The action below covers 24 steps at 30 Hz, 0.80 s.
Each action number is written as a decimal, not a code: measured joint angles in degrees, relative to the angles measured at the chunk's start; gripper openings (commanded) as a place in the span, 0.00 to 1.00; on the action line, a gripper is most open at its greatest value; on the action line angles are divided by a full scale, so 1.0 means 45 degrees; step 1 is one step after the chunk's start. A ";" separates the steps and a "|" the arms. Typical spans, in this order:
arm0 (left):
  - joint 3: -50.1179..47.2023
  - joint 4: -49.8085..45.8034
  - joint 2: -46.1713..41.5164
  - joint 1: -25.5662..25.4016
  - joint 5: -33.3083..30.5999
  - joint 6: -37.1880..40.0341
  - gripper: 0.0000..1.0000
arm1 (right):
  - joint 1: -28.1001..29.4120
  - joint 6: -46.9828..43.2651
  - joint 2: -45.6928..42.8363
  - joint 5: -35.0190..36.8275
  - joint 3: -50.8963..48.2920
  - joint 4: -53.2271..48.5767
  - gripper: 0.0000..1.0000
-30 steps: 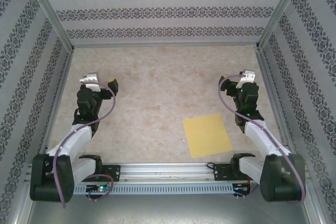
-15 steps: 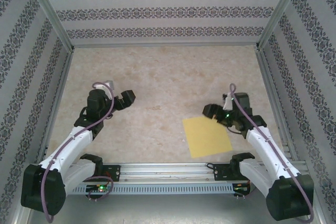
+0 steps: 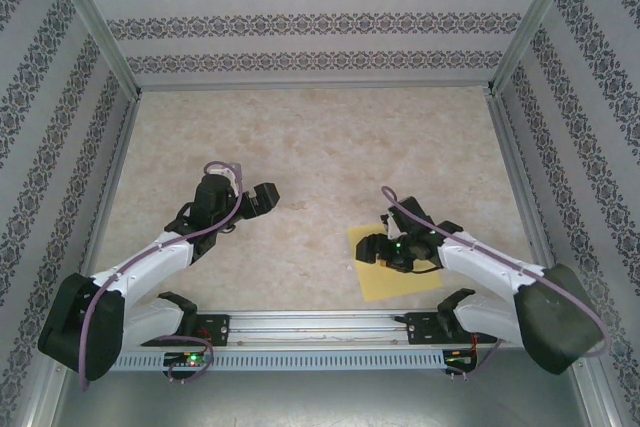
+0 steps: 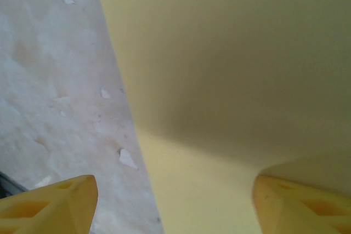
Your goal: Fold a paper plane with a square sheet of paper (fold left side to right side)
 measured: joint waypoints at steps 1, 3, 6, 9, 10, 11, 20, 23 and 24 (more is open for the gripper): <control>0.0000 0.0029 0.0000 0.0000 -0.0097 0.0000 1.00 | 0.0083 0.0112 0.0204 0.0000 0.0068 0.0248 0.76; 0.0000 0.0034 0.0000 0.0000 -0.0306 0.0005 1.00 | 0.0257 0.0262 0.0641 0.0034 0.0243 0.0947 0.75; 0.0000 0.0015 -0.0010 0.0000 -0.0680 0.0019 1.00 | 0.0515 0.0631 0.1438 0.0209 0.0525 0.2011 0.76; 0.0024 -0.0083 -0.0049 0.0000 -0.0962 0.0058 1.00 | 0.0675 0.1127 0.2205 0.0389 0.0845 0.3070 0.75; 0.0049 -0.0131 -0.0049 0.0000 -0.1049 0.0068 1.00 | 0.0733 0.1273 0.2487 0.0457 0.0976 0.3390 0.75; 0.0087 -0.0214 -0.0049 0.0000 -0.1156 0.0073 1.00 | 0.0767 0.1486 0.2924 0.0554 0.1209 0.3784 0.75; 0.0262 -0.0500 -0.0049 0.0000 -0.1569 0.0107 1.00 | 0.1175 0.2574 0.6921 0.1224 0.4386 0.6358 0.70; 0.0291 -0.0651 -0.0044 0.0000 -0.1579 0.0112 1.00 | 0.1258 0.2759 0.7864 0.1224 0.5319 0.6868 0.70; 0.0325 -0.0714 -0.0044 0.0000 -0.1574 0.0112 1.00 | 0.1311 0.2769 0.8068 0.1239 0.5552 0.6931 0.71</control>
